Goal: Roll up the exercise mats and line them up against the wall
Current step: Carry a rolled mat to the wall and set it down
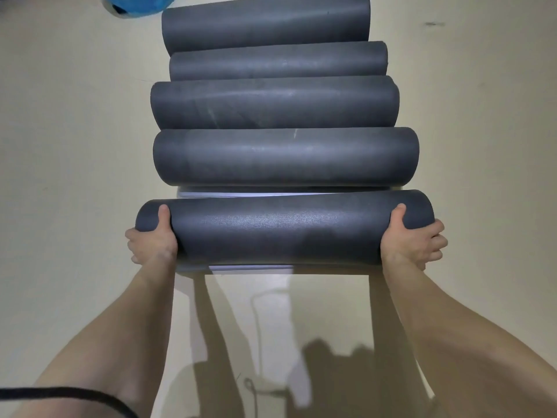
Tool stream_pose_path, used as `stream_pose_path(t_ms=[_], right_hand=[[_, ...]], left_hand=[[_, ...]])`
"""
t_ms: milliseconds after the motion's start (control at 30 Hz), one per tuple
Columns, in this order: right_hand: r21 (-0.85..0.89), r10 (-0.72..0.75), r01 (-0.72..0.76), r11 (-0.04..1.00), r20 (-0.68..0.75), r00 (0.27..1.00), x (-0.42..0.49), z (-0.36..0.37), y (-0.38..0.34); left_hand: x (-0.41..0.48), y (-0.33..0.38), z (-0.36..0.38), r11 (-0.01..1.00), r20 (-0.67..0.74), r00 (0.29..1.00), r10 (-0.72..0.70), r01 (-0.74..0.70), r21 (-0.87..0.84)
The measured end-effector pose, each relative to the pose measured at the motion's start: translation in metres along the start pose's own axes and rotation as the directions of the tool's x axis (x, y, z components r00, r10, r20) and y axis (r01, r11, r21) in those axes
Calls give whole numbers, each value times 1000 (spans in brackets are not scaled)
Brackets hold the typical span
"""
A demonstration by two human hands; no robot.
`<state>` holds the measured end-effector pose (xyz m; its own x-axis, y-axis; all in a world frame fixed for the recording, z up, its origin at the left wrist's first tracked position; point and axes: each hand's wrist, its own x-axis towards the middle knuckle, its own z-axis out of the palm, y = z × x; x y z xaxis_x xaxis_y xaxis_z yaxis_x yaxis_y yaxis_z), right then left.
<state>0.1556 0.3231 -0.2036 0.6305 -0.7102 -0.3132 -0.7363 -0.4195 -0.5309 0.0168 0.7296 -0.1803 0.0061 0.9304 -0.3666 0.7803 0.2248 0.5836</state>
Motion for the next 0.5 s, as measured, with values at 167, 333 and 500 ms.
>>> stream_pose_path(t_ms=[167, 333, 500], right_hand=[[-50, -109, 106, 993, -55, 993, -7, 0, -8], [-355, -700, 694, 626, 136, 701, -21, -1, -20], [-309, -723, 912, 270, 561, 404, -62, 14, -50]], left_hand=[[-33, 10, 10, 993, -76, 993, -90, 84, -86], [-80, -2, 27, 946, 99, 962, -256, 270, -178], [-131, -25, 41, 766, 480, 774, -412, 580, -276]])
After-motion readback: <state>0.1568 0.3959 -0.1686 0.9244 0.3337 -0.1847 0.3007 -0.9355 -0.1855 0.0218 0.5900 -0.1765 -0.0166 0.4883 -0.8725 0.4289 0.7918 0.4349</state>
